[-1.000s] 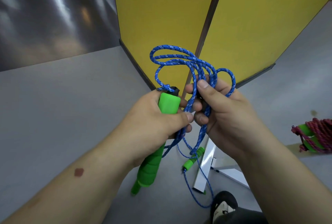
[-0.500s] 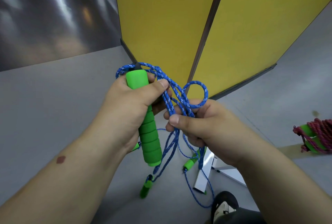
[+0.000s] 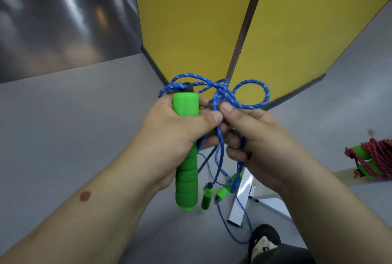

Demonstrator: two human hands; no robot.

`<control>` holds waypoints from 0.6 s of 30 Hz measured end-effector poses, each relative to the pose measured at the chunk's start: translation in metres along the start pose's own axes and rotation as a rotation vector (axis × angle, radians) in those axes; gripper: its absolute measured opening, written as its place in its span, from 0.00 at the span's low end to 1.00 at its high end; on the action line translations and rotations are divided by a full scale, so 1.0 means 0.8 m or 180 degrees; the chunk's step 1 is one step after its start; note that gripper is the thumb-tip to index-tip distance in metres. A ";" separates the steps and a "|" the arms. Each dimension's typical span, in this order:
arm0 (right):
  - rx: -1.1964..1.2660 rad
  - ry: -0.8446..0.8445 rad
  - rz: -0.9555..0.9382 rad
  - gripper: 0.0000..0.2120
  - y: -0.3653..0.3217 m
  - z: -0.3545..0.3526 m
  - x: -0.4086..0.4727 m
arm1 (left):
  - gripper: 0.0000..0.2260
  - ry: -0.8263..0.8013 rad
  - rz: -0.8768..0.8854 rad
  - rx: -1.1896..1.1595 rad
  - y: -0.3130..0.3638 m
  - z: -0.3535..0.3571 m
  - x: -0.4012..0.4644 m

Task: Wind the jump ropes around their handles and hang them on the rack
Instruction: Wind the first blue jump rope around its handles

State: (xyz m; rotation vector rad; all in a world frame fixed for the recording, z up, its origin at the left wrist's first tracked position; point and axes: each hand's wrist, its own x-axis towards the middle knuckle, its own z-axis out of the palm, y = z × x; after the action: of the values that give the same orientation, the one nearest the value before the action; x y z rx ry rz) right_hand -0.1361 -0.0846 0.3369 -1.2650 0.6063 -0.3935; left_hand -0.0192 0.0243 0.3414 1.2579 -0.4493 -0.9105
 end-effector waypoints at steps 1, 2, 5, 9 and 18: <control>-0.0110 -0.0168 0.0160 0.11 0.001 0.000 -0.002 | 0.11 0.0122 0.0030 -0.0145 0.003 -0.002 0.002; -0.0309 -0.0345 0.0278 0.11 0.002 -0.001 -0.003 | 0.11 0.0203 0.0081 -0.0268 0.006 -0.004 0.004; -0.0818 -0.0589 0.0316 0.09 0.002 -0.001 -0.005 | 0.11 0.0381 0.0223 -0.0359 0.011 -0.011 0.008; -0.0461 -0.0300 -0.0010 0.05 0.003 -0.001 -0.001 | 0.10 0.0539 0.0182 -0.0373 0.007 -0.017 0.013; 0.0069 0.0156 -0.0418 0.05 -0.006 0.001 0.002 | 0.20 -0.0119 0.0016 0.0683 -0.014 0.002 -0.001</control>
State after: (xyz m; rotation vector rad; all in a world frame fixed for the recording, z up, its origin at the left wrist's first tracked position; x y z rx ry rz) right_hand -0.1346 -0.0864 0.3417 -1.2812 0.5606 -0.5400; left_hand -0.0245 0.0237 0.3317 1.4354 -0.5916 -0.9001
